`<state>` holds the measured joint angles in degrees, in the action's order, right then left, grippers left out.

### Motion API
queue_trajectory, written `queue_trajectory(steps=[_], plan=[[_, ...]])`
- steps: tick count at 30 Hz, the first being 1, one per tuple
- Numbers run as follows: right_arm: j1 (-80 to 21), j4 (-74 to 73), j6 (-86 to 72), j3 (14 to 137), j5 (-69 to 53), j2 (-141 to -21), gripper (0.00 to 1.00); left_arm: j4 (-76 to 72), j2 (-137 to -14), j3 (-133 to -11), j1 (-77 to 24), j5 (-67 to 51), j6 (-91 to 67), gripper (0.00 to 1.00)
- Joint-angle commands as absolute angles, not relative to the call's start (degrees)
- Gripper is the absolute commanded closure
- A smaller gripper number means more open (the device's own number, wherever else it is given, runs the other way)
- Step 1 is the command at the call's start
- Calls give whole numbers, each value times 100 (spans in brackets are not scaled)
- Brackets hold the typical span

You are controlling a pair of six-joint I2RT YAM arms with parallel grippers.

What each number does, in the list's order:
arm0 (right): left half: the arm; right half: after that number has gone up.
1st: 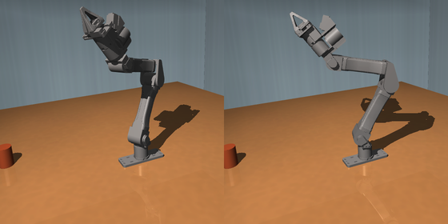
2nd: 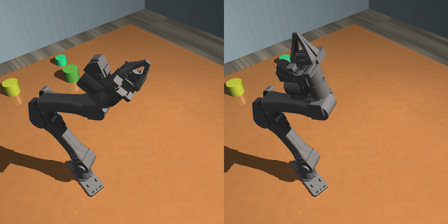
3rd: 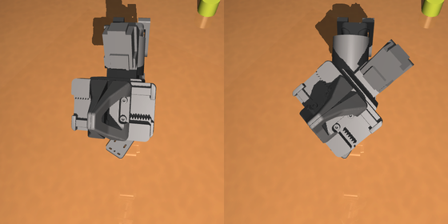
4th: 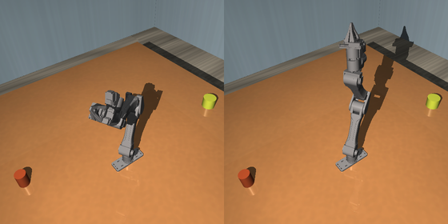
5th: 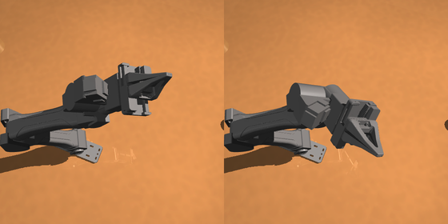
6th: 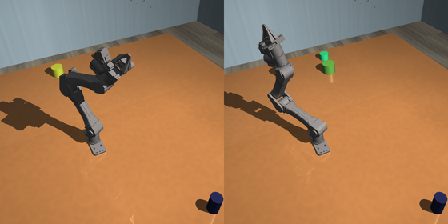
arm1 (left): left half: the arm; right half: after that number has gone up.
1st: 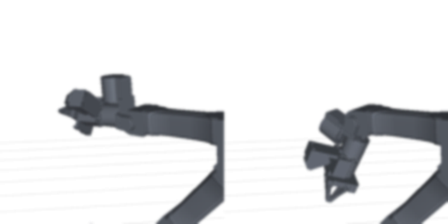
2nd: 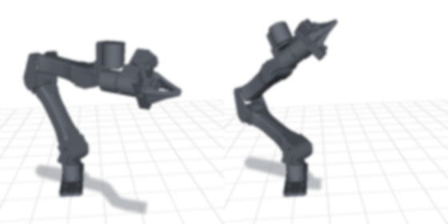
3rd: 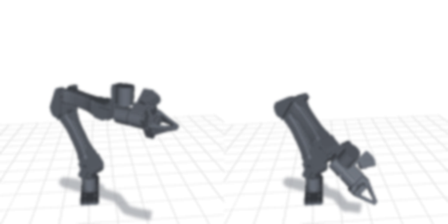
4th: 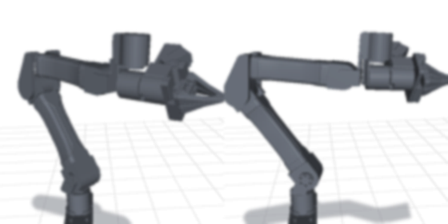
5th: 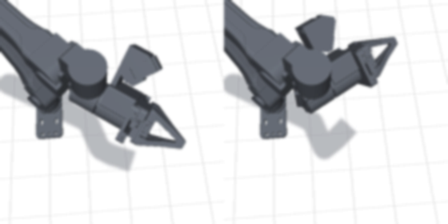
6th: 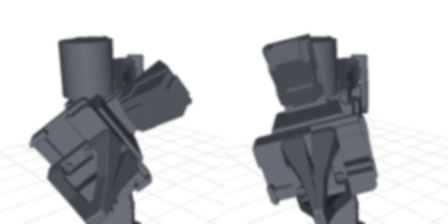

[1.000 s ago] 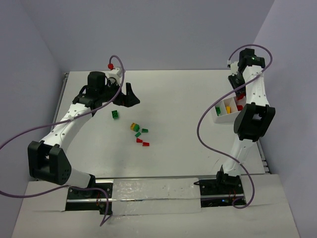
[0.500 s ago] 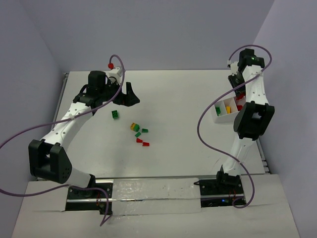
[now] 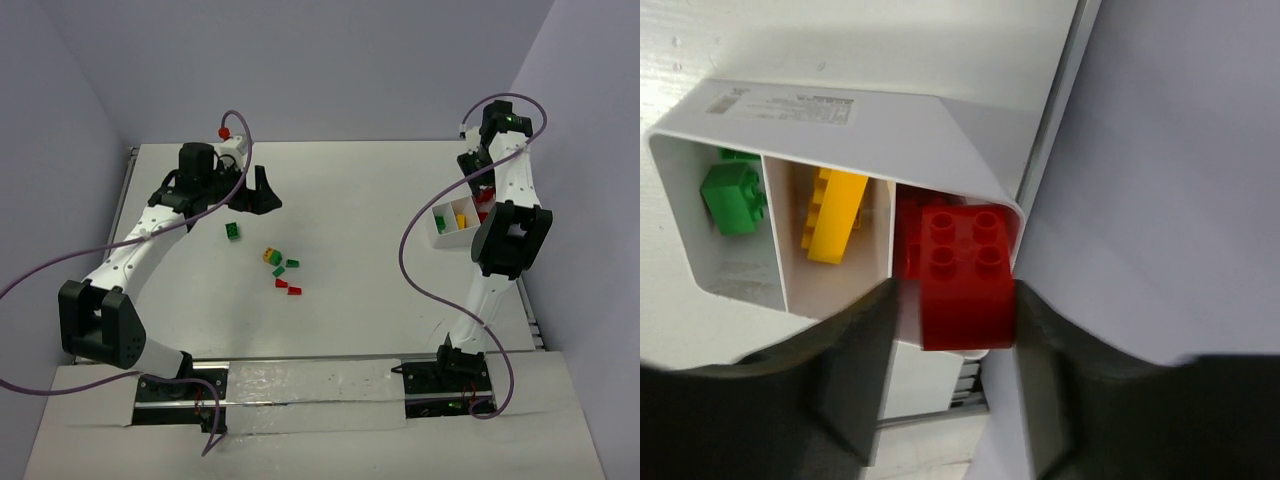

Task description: Sort the legos into containers by color

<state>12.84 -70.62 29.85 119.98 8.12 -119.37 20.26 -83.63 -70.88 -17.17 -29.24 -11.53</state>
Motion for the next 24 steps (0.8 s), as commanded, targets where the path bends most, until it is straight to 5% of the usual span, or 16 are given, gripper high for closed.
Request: queue_trajectory(steps=[1,14,24], plan=[[1345,-6908,2975,12252,848,-11997,35,2043,-8420,-7414,-1723,-2856,-1112,1],[1309,-7208,2900,12754,489,-11723,30,2023,-8384,-7346,-1696,-2689,-1132,1],[725,-7204,2578,12596,-1138,-10776,25,2645,-8266,-6882,-1276,-2539,-62,1]])
